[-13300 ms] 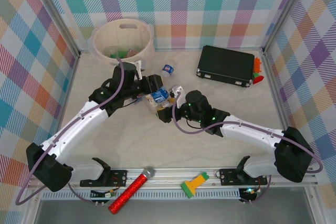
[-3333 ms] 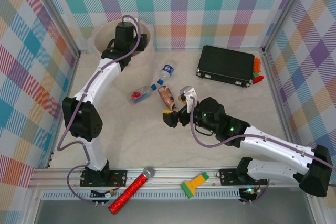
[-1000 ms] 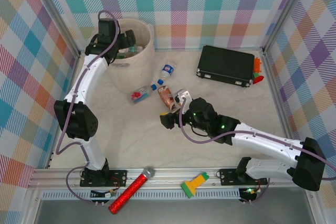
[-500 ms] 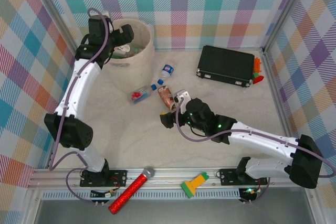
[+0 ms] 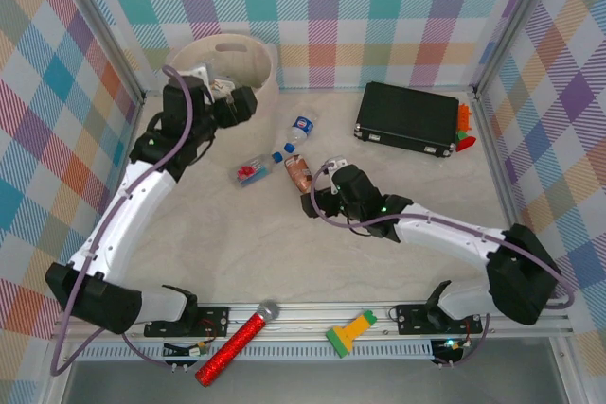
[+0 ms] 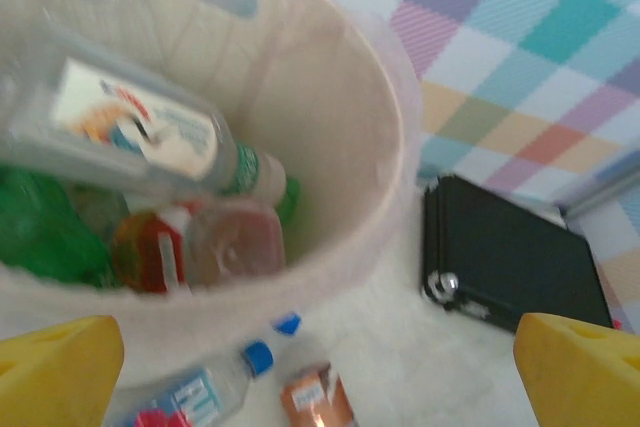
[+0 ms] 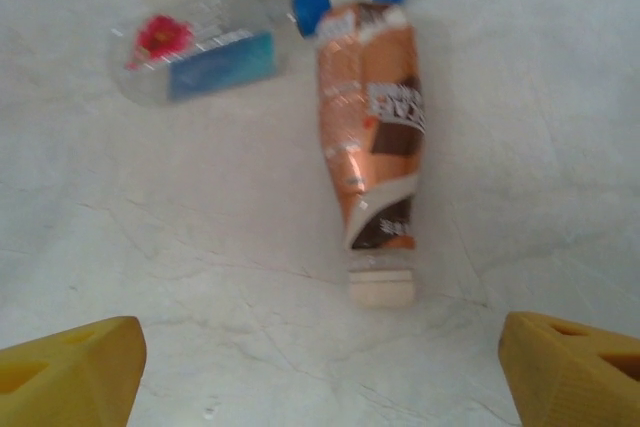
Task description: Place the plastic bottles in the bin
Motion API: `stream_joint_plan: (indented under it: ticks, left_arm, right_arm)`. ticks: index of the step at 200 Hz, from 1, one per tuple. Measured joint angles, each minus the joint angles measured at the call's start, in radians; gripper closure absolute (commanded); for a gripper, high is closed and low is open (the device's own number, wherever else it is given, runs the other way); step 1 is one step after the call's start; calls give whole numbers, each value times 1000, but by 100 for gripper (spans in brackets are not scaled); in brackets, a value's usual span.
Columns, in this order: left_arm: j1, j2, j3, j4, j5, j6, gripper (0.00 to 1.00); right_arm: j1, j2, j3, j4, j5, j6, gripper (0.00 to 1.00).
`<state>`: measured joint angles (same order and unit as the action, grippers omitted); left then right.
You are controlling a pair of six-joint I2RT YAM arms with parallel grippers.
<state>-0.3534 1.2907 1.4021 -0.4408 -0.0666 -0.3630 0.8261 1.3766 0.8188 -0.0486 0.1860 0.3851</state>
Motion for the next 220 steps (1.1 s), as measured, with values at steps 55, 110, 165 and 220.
stream_joint_plan:
  ticks: [55, 110, 165, 220]
  left_arm:
    - [-124, -157, -173, -3, -33, -46, 0]
    - [-137, -257, -242, -10, -39, -94, 0]
    - [-137, -267, -257, -19, -31, -110, 0]
    - [-137, -275, -262, -31, -20, -120, 0]
  right_arm:
    - [-56, 198, 64, -21, -111, 7, 28]
    - [-82, 369, 175, -33, -156, -5, 31]
    - [-100, 468, 232, -53, -158, -34, 38]
    - [-101, 489, 249, -58, -152, -58, 47]
